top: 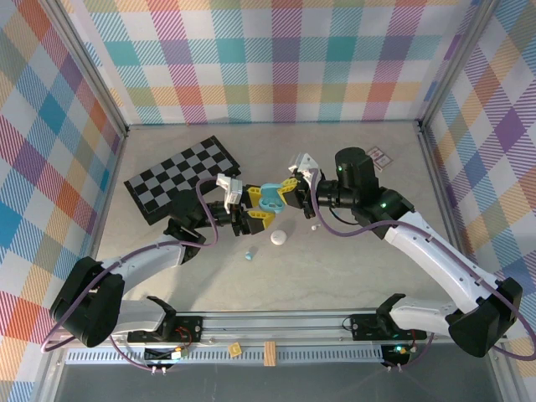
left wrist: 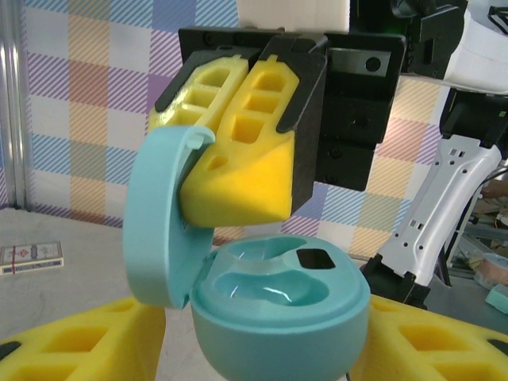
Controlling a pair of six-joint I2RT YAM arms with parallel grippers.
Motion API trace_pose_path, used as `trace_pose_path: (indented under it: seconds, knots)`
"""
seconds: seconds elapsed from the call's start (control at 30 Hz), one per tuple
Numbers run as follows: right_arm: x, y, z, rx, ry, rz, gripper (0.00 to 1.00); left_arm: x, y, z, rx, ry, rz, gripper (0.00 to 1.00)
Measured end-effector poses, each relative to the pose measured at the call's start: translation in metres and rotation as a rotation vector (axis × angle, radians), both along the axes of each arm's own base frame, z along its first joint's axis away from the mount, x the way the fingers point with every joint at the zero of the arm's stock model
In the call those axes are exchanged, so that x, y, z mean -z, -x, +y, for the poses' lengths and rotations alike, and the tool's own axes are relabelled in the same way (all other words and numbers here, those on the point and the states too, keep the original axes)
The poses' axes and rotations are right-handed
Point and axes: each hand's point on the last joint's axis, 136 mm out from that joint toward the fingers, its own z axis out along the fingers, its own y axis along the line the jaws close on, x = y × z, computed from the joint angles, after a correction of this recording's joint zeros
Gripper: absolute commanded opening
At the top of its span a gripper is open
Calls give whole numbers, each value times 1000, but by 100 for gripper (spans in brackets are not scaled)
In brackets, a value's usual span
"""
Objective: Insert the wireless bluetooth earbuds into the charging case
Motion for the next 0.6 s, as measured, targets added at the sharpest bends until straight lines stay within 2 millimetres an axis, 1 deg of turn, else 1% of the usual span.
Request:
trace_pose_path:
  seconds: [0.2, 0.47, 0.6]
  knots:
    - [0, 0, 0, 0, 2, -2, 0, 0, -1, -1, 1, 1, 2, 58]
    - [1, -3, -1, 19, 8, -8, 0, -1, -2, -1, 1, 6, -6, 63]
    - [1, -5, -2, 27, 10, -10, 0, 0, -2, -1, 1, 6, -3, 64]
